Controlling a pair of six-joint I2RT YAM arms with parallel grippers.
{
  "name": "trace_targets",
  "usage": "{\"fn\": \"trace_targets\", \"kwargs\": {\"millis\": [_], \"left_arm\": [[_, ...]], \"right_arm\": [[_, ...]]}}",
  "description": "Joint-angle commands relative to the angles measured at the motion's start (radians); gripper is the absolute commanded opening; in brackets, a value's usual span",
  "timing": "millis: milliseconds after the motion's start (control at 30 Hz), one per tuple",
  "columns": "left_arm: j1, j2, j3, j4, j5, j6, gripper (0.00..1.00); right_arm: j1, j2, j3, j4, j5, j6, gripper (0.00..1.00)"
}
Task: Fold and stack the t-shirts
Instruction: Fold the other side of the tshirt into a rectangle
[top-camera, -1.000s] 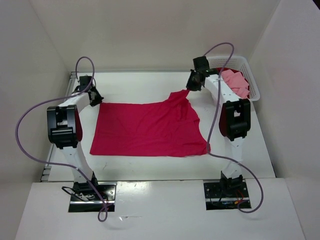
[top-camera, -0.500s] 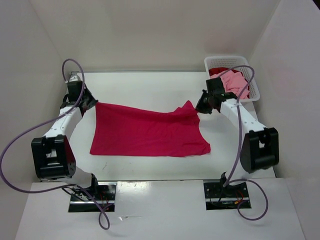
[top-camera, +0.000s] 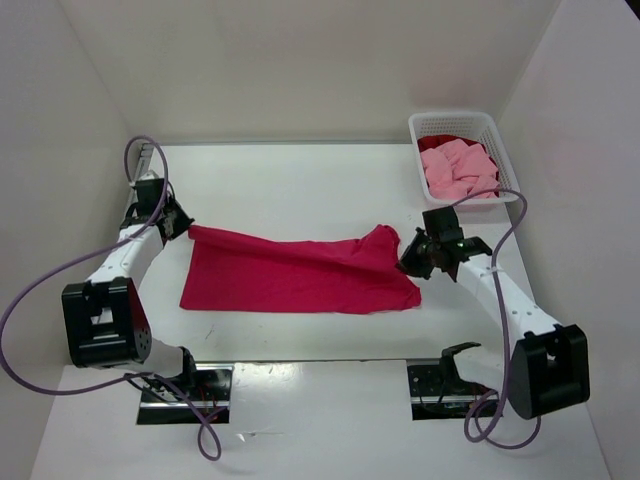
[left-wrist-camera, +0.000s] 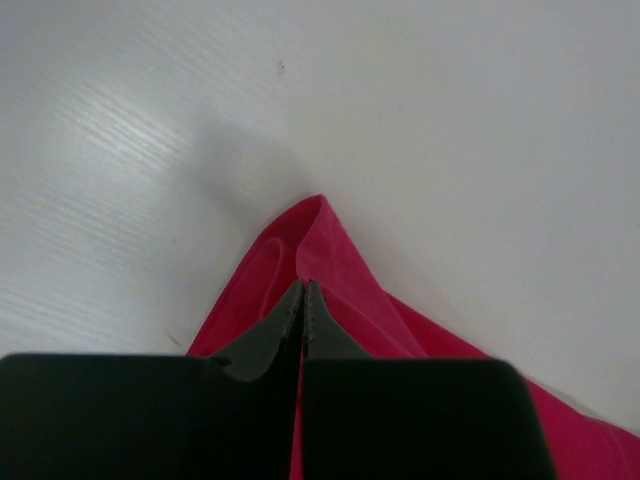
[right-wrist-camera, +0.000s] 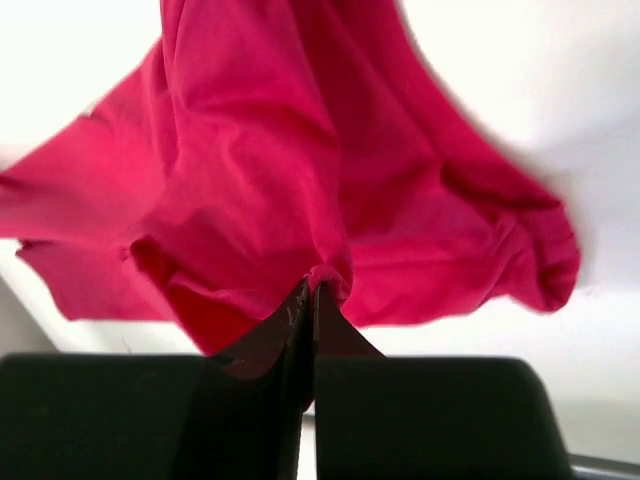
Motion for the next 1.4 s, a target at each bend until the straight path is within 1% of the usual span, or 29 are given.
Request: {"fn": "trace_targets", "kwargs": {"millis": [0,67,100,133,200,233,267,333,367,467,500,533,567,600,633,667,700,733,767,800,833,900,933,1000,1067,1133,1233,1267,1367], "left_arm": [[0.006,-0.066,-0.046,-0.034,-0.049,-0.014,0.0],[0.006,-0.09,-0.066,-0.077,-0.06,-0.014,0.01],[0.006,-0.101,-0.066,-0.089,-0.069,-0.024,0.03],[0.006,-0.125,-0.077,-0.103,-0.078,-0.037,0.05],[0.006,-0.148,-0.088,-0.126,-0.078,-0.047,0.11],[0.006,-0.17,-0.099,-0.14,-0.078,-0.068,0.22],[0.006,-0.179,-0.099,-0.15,-0.091,-0.08,0.27],[0.015,-0.191,-0.099,-0.164,-0.109,-0.115,0.37],[0.015,-0.202,-0.086,-0.173,-0.121,-0.125,0.45],[0.015,-0.211,-0.071,-0.164,-0.121,-0.136,0.46],[0.015,-0.211,-0.054,-0.152,-0.1,-0.12,0.46],[0.015,-0.211,-0.054,-0.132,-0.065,-0.105,0.41],[0.015,-0.199,-0.054,-0.088,0.01,-0.094,0.41],[-0.017,-0.199,-0.054,-0.075,0.033,-0.094,0.41],[-0.038,-0.186,-0.054,-0.057,0.043,-0.094,0.39],[-0.061,-0.185,-0.069,-0.048,0.043,-0.094,0.39],[-0.104,-0.185,-0.079,-0.039,0.052,-0.094,0.39],[-0.118,-0.176,-0.097,-0.023,0.064,-0.106,0.39],[-0.132,-0.176,-0.108,-0.014,0.087,-0.116,0.39],[-0.141,-0.166,-0.118,-0.014,0.096,-0.125,0.39],[-0.152,-0.15,-0.129,0.012,0.106,-0.125,0.39],[-0.152,-0.117,-0.148,0.021,0.125,-0.125,0.39],[-0.152,-0.103,-0.16,0.03,0.126,-0.125,0.39],[-0.141,-0.067,-0.171,0.053,0.173,-0.125,0.39],[-0.109,-0.029,-0.18,0.067,0.21,-0.139,0.39],[-0.091,-0.005,-0.171,0.08,0.233,-0.152,0.39],[-0.091,0.032,-0.145,0.09,0.244,-0.171,0.39],[-0.091,0.043,-0.145,0.101,0.244,-0.171,0.41],[-0.06,0.089,-0.136,0.112,0.244,-0.191,0.41]], "right_arm": [[0.042,-0.061,-0.048,-0.021,-0.019,0.093,0.05],[0.068,-0.09,-0.057,-0.05,-0.019,0.114,0.05],[0.068,-0.102,-0.084,-0.059,-0.019,0.14,0.07],[0.08,-0.133,-0.095,-0.059,-0.019,0.154,0.07],[0.089,-0.162,-0.12,-0.079,-0.019,0.185,0.13],[0.098,-0.173,-0.12,-0.079,-0.019,0.185,0.17],[0.098,-0.182,-0.12,-0.079,-0.019,0.197,0.22],[0.098,-0.182,-0.12,-0.088,-0.019,0.197,0.27],[0.098,-0.182,-0.108,-0.089,-0.019,0.182,0.28],[0.111,-0.17,-0.063,-0.108,0.017,0.159,0.28],[0.111,-0.161,-0.054,-0.108,0.017,0.148,0.27],[0.12,-0.161,-0.04,-0.087,0.027,0.128,0.18],[0.12,-0.138,-0.019,-0.075,0.028,0.116,0.13],[0.143,-0.088,-0.005,-0.061,0.04,0.105,0.08],[0.158,-0.055,0.013,-0.031,0.04,0.087,0.0],[0.181,-0.022,0.055,-0.012,0.073,0.087,0.0],[0.23,0.052,0.073,0.012,0.093,0.073,0.0],[0.25,0.096,0.093,0.052,0.106,0.064,0.0],[0.267,0.142,0.139,0.065,0.116,0.044,0.0],[0.287,0.228,0.159,0.075,0.133,0.044,0.0],[0.319,0.261,0.174,0.085,0.164,0.035,0.0],[0.31,0.308,0.187,0.114,0.211,0.035,0.03],[0.272,0.336,0.187,0.143,0.212,0.024,0.05],[0.229,0.365,0.199,0.166,0.221,-0.005,0.17],[0.174,0.385,0.242,0.148,0.251,-0.027,0.29],[0.135,0.385,0.265,0.139,0.293,-0.053,0.33],[0.103,0.352,0.256,0.149,0.293,-0.079,0.36],[0.089,0.352,0.256,0.149,0.293,-0.079,0.37],[0.066,0.387,0.256,0.16,0.25,-0.1,0.43]]}}
